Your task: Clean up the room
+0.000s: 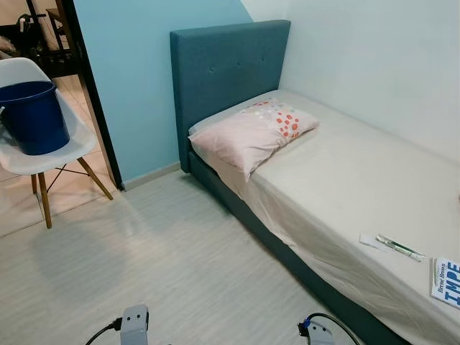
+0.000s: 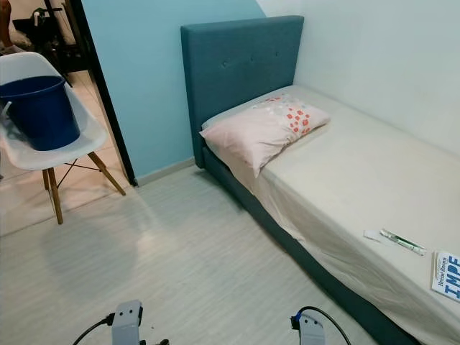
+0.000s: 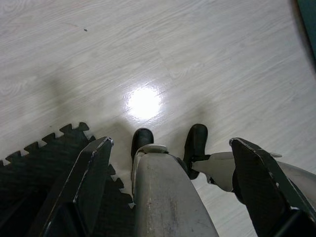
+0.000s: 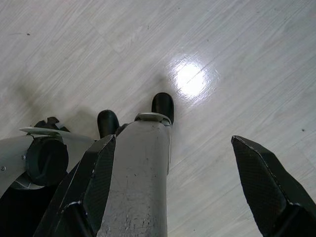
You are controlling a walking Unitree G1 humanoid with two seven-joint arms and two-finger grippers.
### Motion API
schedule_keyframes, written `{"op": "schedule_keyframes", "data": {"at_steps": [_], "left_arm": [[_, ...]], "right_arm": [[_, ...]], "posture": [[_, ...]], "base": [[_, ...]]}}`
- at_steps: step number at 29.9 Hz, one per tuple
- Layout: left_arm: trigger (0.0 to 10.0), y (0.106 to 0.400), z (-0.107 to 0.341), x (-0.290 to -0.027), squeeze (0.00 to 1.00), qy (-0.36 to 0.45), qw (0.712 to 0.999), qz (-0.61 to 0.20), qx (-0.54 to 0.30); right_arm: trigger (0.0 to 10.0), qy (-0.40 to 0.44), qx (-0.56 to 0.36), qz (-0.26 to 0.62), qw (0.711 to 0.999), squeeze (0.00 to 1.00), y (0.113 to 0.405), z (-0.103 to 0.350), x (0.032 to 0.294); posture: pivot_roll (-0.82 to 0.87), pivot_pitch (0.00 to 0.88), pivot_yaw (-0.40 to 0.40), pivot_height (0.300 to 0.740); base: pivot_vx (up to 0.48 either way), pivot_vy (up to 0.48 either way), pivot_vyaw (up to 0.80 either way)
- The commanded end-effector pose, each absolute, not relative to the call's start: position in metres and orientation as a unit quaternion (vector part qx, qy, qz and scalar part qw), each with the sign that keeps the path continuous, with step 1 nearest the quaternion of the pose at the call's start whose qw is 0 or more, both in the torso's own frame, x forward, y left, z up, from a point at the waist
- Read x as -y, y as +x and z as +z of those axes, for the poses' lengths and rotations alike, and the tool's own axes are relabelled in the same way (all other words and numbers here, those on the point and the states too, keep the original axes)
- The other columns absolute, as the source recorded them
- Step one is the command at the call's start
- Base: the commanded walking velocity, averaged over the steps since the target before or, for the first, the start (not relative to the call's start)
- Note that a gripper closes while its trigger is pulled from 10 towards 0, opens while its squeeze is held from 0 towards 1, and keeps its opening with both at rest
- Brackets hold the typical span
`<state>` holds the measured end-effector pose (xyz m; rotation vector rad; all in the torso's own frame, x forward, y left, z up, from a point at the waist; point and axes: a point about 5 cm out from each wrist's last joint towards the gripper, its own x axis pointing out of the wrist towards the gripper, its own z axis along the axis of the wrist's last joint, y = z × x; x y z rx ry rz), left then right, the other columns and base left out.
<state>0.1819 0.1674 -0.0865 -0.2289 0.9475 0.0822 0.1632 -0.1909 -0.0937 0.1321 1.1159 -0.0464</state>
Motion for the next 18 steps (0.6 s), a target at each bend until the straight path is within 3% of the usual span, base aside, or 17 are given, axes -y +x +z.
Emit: {"op": "schedule_keyframes", "data": {"at_steps": [1, 14, 18], "left_arm": [[10.0, 0.1287, -0.1071, -0.1871, 0.00, 0.238, 0.756, -0.173, -0.585], [10.0, 0.1280, -0.1074, -0.1867, 0.00, 0.229, 0.761, -0.162, -0.586], [10.0, 0.1245, -0.1087, -0.1858, 0.00, 0.183, 0.776, -0.126, -0.590]], "right_arm": [[10.0, -0.183, -0.569, 0.141, 0.789, 0.00, 0.1363, -0.1063, 0.1711], [10.0, -0.176, -0.571, 0.134, 0.790, 0.00, 0.1351, -0.1066, 0.1723], [10.0, -0.133, -0.574, 0.088, 0.803, 0.00, 0.1318, -0.1076, 0.1742]], "posture": [[0.00, 0.000, -0.090, 0.740], [0.00, 0.000, -0.078, 0.740], [-0.01, 0.000, -0.061, 0.740]], "base": [[0.000, 0.000, 0.00], [0.000, 0.000, 0.00], [0.000, 0.000, 0.00]]}}
